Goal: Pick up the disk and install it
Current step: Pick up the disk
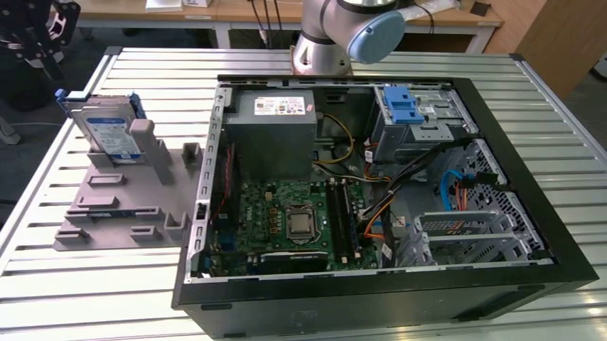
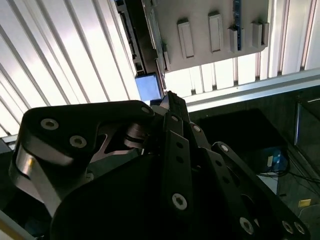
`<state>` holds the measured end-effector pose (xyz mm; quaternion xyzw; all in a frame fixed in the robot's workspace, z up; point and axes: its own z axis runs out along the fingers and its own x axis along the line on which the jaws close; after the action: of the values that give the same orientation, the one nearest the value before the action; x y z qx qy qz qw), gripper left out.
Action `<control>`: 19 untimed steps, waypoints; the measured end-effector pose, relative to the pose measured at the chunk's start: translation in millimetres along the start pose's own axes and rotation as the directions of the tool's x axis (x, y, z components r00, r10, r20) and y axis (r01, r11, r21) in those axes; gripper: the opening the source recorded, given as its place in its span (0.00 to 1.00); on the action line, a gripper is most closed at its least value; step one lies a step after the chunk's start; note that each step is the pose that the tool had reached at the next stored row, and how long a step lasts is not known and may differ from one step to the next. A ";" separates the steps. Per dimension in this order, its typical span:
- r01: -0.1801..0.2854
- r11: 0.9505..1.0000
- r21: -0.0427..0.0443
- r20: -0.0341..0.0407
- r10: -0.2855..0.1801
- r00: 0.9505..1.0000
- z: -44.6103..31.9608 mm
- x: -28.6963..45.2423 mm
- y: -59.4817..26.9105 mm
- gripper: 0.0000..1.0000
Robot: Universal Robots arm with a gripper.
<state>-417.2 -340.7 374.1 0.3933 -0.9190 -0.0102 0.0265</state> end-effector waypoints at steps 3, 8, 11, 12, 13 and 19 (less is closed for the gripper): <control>0.025 1.000 -0.003 0.004 -0.025 1.000 0.1 0.0 0.0 0.11; 0.047 0.999 -0.016 0.034 -0.046 0.998 0.5 0.0 0.0 0.11; 0.085 0.996 -0.014 0.036 -0.084 0.996 1.3 -0.1 0.0 0.11; 0.103 0.995 -0.013 0.036 -0.102 0.994 1.5 -0.1 -0.1 0.11; 0.119 0.993 -0.012 0.036 -0.118 0.992 1.7 -0.1 -0.1 0.11; 0.202 0.979 -0.009 0.033 -0.202 0.979 2.5 -0.1 -0.1 0.11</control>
<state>-417.2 -340.7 371.6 0.4841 -0.8746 -0.0248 0.0129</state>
